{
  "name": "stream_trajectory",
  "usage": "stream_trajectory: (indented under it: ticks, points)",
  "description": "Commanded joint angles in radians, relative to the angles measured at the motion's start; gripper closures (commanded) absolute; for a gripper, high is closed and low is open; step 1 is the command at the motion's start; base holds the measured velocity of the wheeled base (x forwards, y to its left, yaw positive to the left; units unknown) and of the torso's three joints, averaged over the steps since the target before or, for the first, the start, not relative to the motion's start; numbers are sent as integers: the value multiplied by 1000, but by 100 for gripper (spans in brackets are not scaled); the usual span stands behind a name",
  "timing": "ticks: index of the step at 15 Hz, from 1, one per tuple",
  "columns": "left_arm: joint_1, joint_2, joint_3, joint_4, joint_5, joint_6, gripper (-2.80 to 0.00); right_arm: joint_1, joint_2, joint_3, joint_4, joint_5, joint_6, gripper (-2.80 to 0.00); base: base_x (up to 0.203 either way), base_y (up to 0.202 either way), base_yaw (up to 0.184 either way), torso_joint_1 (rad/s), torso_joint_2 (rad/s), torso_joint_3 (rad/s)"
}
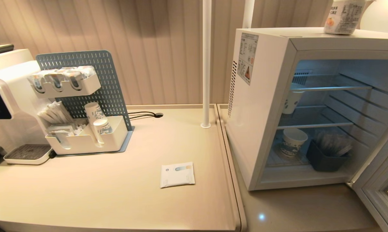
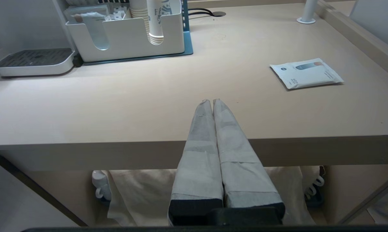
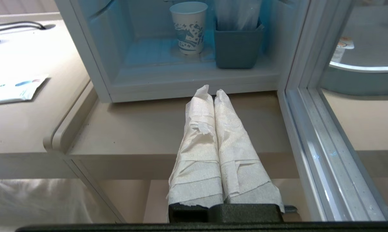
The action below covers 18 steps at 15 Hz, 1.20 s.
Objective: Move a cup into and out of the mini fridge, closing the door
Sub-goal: Put the yoghurt in the freezer
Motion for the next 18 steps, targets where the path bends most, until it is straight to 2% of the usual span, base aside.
stream_trajectory:
  ticks: [1, 3, 5, 12, 15, 17, 18]
  points:
    - [1, 0, 1, 0, 0, 0, 0, 0, -2, 0, -8, 3, -14, 0, 0, 0, 0, 25, 12, -6]
    - [1, 0, 1, 0, 0, 0, 0, 0, 9, -52, -6, 37, -60, 0, 0, 0, 0, 0, 0, 0]
    - [1, 0, 1, 0, 0, 0, 0, -1, 113, -230, 20, 94, -58, 0, 0, 0, 0, 0, 0, 0]
    - [1, 0, -1, 0, 0, -9, 0, 7, 928, -845, 64, 184, 27, 0, 0, 0, 0, 0, 0, 0]
    - [1, 0, -1, 0, 0, -11, 0, 24, 1168, -1016, 42, 270, 54, 0, 0, 0, 0, 0, 0, 0]
    - [1, 0, 1, 0, 0, -12, 0, 41, 1285, -1086, -27, 312, 86, 0, 0, 0, 0, 0, 0, 0]
    - [1, 1, -1, 0, 0, -12, 0, 46, 1318, -1124, -64, 324, 96, -280, 0, 0, 0, 0, 0, 0]
